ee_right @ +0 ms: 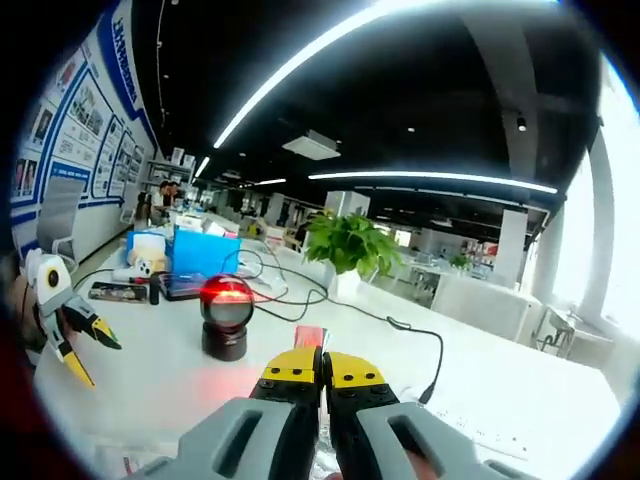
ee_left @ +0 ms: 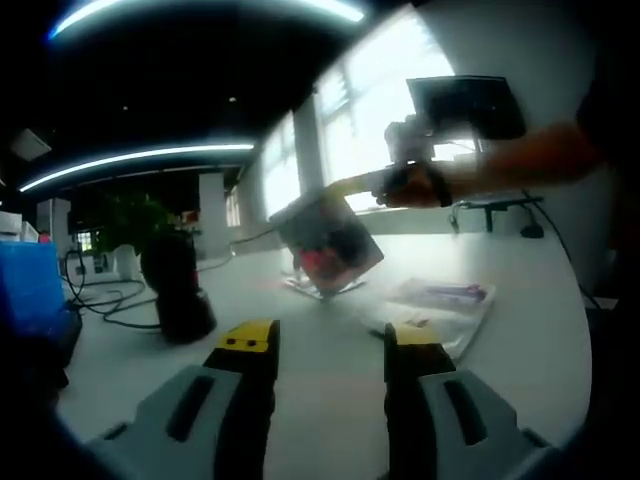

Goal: Clip sheet goods on table flip sheet goods clip sheet goods scan sheet goods put sheet goods back to table

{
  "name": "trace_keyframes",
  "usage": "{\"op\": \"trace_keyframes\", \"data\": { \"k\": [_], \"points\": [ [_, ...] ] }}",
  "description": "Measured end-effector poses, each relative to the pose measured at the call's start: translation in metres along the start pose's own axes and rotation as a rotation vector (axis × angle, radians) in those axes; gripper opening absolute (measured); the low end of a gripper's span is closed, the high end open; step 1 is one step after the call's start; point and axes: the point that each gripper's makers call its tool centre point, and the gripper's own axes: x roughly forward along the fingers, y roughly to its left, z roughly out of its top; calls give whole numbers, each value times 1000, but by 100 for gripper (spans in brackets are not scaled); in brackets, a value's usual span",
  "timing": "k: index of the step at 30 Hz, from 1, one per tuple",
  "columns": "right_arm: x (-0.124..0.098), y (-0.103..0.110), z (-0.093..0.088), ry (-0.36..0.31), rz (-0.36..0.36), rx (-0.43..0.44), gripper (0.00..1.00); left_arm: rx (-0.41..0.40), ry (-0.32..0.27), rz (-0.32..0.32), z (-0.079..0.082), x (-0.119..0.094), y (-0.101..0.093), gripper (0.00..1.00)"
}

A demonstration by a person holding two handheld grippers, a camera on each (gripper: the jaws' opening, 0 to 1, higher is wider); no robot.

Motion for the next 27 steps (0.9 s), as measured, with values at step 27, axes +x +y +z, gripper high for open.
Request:
{"op": "trace_keyframes", "data": {
  "k": [27],
  "points": [
    [30,-91,-77,52,-97,127,0,-104,11,80,-3,1,20,33]
  ]
}}
